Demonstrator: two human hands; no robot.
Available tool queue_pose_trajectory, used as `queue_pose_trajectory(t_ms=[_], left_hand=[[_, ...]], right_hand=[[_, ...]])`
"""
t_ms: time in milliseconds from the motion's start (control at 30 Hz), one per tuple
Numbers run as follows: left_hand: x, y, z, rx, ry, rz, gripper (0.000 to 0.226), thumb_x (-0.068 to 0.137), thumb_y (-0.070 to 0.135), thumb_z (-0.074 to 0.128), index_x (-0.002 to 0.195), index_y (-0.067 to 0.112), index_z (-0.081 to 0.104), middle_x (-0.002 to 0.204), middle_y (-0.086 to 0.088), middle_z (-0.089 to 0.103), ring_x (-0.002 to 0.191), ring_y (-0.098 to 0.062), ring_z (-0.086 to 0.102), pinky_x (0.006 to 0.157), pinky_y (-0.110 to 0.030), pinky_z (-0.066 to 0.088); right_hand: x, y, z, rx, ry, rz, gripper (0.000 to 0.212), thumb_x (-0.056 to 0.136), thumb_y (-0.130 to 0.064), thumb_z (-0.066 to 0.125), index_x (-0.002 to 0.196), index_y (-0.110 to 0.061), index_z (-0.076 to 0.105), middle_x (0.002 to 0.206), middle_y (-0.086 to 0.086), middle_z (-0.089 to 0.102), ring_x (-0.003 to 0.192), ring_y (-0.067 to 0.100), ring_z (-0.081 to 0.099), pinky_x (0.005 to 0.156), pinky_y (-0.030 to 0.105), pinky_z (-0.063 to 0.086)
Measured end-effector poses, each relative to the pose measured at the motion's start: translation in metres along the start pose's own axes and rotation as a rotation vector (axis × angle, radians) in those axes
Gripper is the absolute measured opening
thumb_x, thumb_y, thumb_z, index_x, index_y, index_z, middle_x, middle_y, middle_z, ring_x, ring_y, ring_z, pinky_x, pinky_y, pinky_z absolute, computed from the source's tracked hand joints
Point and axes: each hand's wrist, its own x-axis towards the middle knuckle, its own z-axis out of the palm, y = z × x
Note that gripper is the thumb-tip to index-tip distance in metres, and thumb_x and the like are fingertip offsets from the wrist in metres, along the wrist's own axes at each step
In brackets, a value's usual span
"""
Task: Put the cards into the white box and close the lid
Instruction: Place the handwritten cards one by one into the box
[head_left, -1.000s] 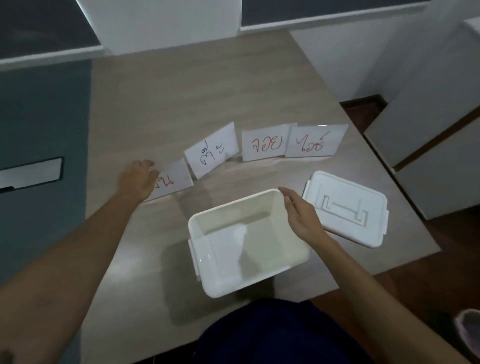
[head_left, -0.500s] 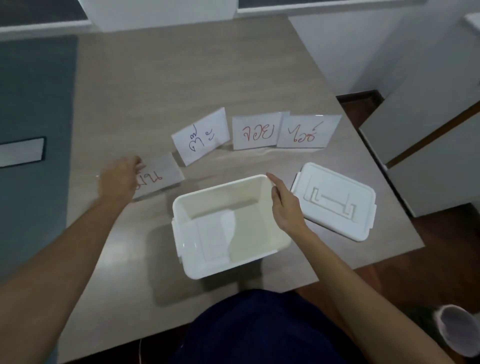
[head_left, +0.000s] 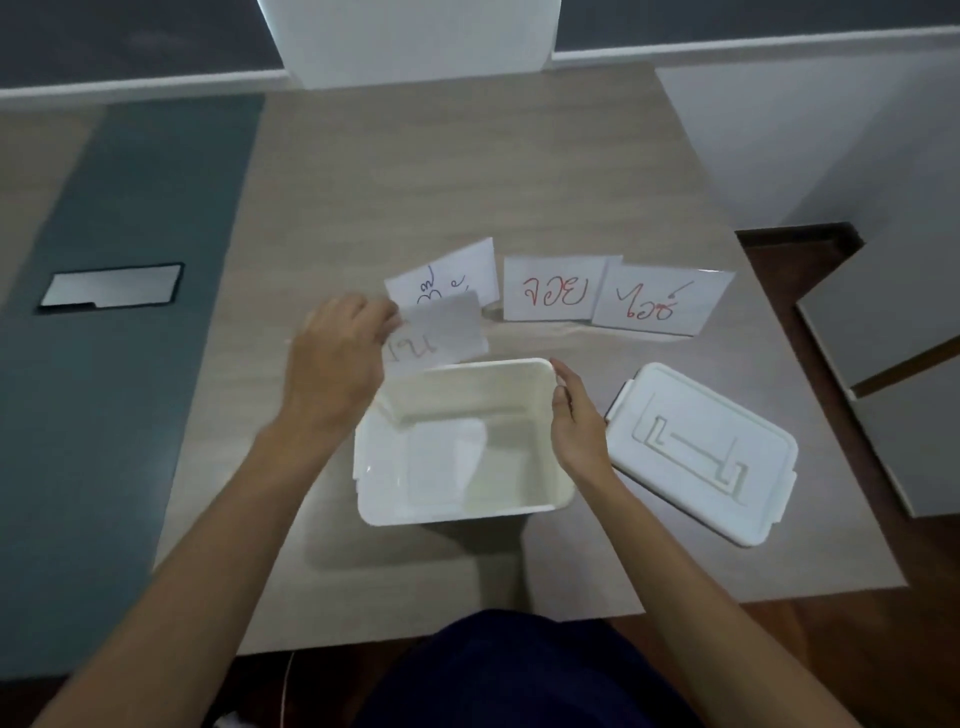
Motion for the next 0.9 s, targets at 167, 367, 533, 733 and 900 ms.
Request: queue_pose_trajectory(t_ms=[167, 367, 533, 733, 900], left_hand=[[-0.035, 0.046, 0.021, -0.085, -0.174, 0.082, 0.026, 0.094, 0.030, 0.044, 0.088, 0.014, 0.064, 0.076, -0.007, 0.062, 0.071, -0.032, 0.057, 0.061, -0.039, 0.047], [-0.073, 0.063, 0.051, -0.057, -0.575, -0.046, 0.031, 0.100, 0.032, 0.040, 0.102, 0.019, 0.068, 0.086, -0.006, 0.067, 0.086, -0.030, 0.058, 0.073, -0.040, 0.048], [-0.091, 0.074, 0.055, -0.108, -0.775, -0.133, 0.029, 0.100, 0.035, 0.040, 0.110, 0.025, 0.066, 0.097, -0.001, 0.069, 0.095, -0.024, 0.058, 0.078, -0.039, 0.049], [-0.090, 0.067, 0.056, -0.172, -0.995, -0.099, 0.020, 0.093, 0.037, 0.050, 0.105, 0.034, 0.066, 0.104, 0.014, 0.068, 0.093, -0.013, 0.057, 0.075, -0.029, 0.043], [-0.070, 0.054, 0.054, -0.257, -1.197, -0.067, 0.032, 0.082, 0.056, 0.055, 0.097, 0.034, 0.071, 0.096, 0.019, 0.070, 0.088, -0.007, 0.063, 0.073, -0.026, 0.046]], right_hand=[[0.004, 0.005, -0.007, 0.195, -0.075, 0.067, 0.038, 0.105, -0.024, 0.036, 0.142, -0.030, 0.046, 0.141, -0.010, 0.050, 0.126, 0.009, 0.045, 0.102, 0.024, 0.033], [0.005, 0.009, -0.006, 0.226, -0.095, 0.052, 0.038, 0.105, -0.024, 0.036, 0.141, -0.028, 0.046, 0.142, -0.010, 0.049, 0.131, 0.011, 0.044, 0.111, 0.031, 0.034], [0.005, 0.011, -0.003, 0.184, -0.070, 0.040, 0.039, 0.105, -0.026, 0.033, 0.142, -0.030, 0.045, 0.146, -0.009, 0.048, 0.133, 0.010, 0.043, 0.114, 0.039, 0.033], [0.001, 0.009, 0.000, 0.116, -0.031, 0.006, 0.039, 0.106, -0.028, 0.030, 0.141, -0.032, 0.044, 0.144, -0.008, 0.049, 0.129, 0.009, 0.045, 0.111, 0.033, 0.035], [-0.001, 0.004, 0.000, 0.096, 0.005, 0.012, 0.038, 0.106, -0.026, 0.031, 0.141, -0.031, 0.045, 0.137, -0.014, 0.050, 0.125, 0.004, 0.045, 0.107, 0.025, 0.034]])
